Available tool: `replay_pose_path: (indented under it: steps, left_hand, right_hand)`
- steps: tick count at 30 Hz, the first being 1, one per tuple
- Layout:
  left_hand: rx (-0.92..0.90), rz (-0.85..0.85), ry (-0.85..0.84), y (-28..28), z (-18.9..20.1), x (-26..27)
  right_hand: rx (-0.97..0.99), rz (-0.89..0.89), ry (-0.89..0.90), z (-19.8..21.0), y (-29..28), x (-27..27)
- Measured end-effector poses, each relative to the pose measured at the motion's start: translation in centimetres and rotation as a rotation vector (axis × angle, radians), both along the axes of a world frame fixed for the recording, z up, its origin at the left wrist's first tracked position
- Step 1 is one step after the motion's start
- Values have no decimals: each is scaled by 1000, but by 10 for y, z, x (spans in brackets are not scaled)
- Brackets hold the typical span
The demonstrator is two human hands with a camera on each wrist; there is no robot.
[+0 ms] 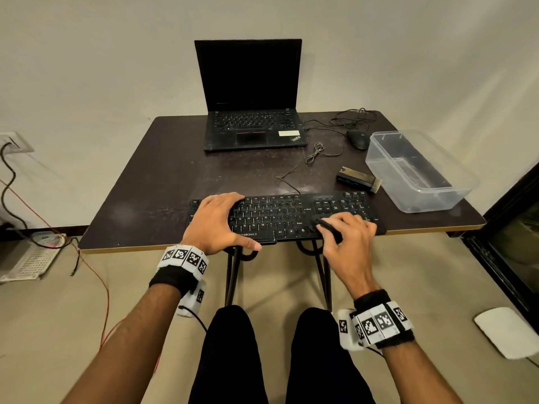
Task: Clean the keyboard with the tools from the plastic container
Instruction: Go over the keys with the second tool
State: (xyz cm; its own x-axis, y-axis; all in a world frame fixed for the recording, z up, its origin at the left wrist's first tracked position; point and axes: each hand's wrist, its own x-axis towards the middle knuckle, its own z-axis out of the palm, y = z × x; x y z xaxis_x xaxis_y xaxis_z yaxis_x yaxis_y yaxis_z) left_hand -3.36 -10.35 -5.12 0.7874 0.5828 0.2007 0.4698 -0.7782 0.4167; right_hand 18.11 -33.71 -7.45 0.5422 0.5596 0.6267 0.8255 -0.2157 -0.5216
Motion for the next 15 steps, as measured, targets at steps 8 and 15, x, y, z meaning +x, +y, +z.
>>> replay_pose_path:
  steps: [8, 15]
  left_hand:
    - [12, -25, 14, -6, 6, 1]
    - [163, -102, 86, -38, 9, 39]
  right_hand:
    - [-23, 86, -82, -1, 6, -10]
    - [-2, 19, -59, -3, 1, -9]
